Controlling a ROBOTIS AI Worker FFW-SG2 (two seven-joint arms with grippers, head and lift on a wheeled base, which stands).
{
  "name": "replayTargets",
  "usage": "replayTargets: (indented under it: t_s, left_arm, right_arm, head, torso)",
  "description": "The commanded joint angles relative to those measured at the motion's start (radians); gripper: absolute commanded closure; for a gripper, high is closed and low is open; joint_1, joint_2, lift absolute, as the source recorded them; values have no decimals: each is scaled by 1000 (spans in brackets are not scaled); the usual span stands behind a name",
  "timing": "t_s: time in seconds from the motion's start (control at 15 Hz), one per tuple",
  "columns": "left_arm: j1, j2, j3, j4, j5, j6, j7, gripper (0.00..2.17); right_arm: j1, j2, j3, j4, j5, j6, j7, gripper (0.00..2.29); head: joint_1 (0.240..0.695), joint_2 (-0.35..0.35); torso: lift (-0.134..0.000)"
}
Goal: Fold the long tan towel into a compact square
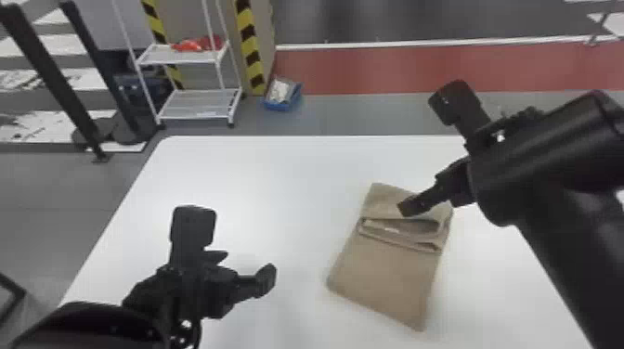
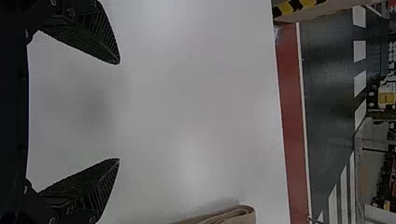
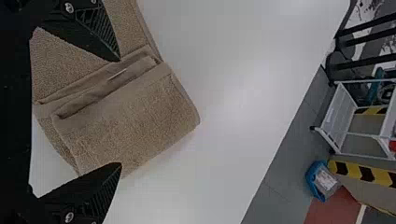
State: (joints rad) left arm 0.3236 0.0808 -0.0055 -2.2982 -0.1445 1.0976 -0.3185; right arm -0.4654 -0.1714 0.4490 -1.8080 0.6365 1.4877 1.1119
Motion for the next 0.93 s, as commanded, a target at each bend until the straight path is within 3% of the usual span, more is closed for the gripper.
replayTargets:
  t_s: [0.0, 0.27, 0.47, 0.67, 0.87]
  left_arm:
    - [0, -1, 1, 3, 0, -3, 6, 151]
    - [-3, -7, -5, 16, -4, -3, 9, 151]
    - [-3, -9, -11, 23, -7, -3, 16, 151]
    - [-3, -7, -4, 23, -7, -3, 19, 151]
    - [-5, -9, -8, 26, -7, -3, 19, 151]
  right_arm:
    - [-26, 15, 36, 61, 60, -19, 72, 93]
    - [-33, 44, 99, 180, 190, -166, 124, 93]
    - [-59, 72, 125, 265, 226, -221, 138, 97]
    - [-61, 72, 160, 269, 235, -227, 177, 97]
    - [-59, 73, 205, 300, 295, -261, 190, 97]
  head:
    - [695, 114]
    - [695, 136]
    - [695, 136]
    - [695, 148]
    - [695, 163]
  torso:
    - [-124]
    - [-124]
    - [-124]
    - [-124]
    - [-124]
